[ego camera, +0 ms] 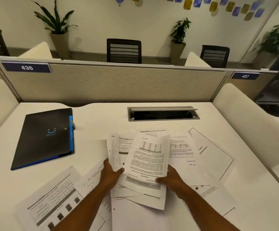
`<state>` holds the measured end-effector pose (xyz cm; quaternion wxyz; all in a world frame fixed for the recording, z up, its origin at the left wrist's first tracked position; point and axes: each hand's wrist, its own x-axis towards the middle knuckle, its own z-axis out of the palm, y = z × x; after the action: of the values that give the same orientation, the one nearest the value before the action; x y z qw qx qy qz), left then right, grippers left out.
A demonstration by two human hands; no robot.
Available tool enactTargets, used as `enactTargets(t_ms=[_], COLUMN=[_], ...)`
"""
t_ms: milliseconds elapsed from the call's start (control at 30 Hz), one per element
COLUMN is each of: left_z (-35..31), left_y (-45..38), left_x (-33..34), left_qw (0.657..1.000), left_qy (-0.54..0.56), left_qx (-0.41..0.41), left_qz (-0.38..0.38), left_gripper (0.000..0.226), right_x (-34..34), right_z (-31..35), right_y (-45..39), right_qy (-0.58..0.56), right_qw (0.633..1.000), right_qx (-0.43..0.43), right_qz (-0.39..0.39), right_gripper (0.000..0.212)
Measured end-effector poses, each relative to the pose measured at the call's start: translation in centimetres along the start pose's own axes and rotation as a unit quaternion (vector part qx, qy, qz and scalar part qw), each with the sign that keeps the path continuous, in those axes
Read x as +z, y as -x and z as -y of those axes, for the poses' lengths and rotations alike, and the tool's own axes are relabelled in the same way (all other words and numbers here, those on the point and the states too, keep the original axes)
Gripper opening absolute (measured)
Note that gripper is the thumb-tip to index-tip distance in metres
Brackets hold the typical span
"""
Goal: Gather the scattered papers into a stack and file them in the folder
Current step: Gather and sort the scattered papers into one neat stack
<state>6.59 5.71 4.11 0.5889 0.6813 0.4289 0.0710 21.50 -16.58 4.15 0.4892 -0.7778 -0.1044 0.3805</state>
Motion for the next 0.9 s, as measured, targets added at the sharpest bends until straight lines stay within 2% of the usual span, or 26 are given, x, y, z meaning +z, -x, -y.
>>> enactTargets(t_ms=[100,200,333,533,767,900], left_z=[0.0,-0.2,-0.9,-2.0,-3.3,-4.0], left_y=[0.4,0.9,1.5,2.1,3.4,4.0], left_x=[-0.2,-0.5,-1.4,-2.6,-3.7,-4.0], left_qw=[0.999,0.997,0.995,0.987,0.996,0.994], left_qy=[-0.038,-0.064,-0.075,-0.107,0.050,0.079], left_qx=[0.025,0.046,0.065,0.121,0.075,0.071], left_qz=[0.010,0.014,0.024,0.017,0.007,0.035], left_gripper=[0.086,0.070,0.053,0.051,0.052,0.058], right_x=[0.7,1.3,1.8,2.3,3.5,3.7], right_z=[0.2,0.3,0.8,1.1,1.8,2.3], right_y=[0.1,0.3,0.3,-0.2,0.1,0.3], right_qy=[0.019,0.014,-0.058,-0.073,-0.131,-0.158], right_qw=[0.999,0.997,0.997,0.996,0.991,0.987], right_qx=[-0.008,0.001,0.013,0.036,0.007,-0.005], right_qz=[0.049,0.074,0.056,0.022,0.012,0.011], right_gripper=[0.059,0.058,0.047,0.047,0.034,0.043])
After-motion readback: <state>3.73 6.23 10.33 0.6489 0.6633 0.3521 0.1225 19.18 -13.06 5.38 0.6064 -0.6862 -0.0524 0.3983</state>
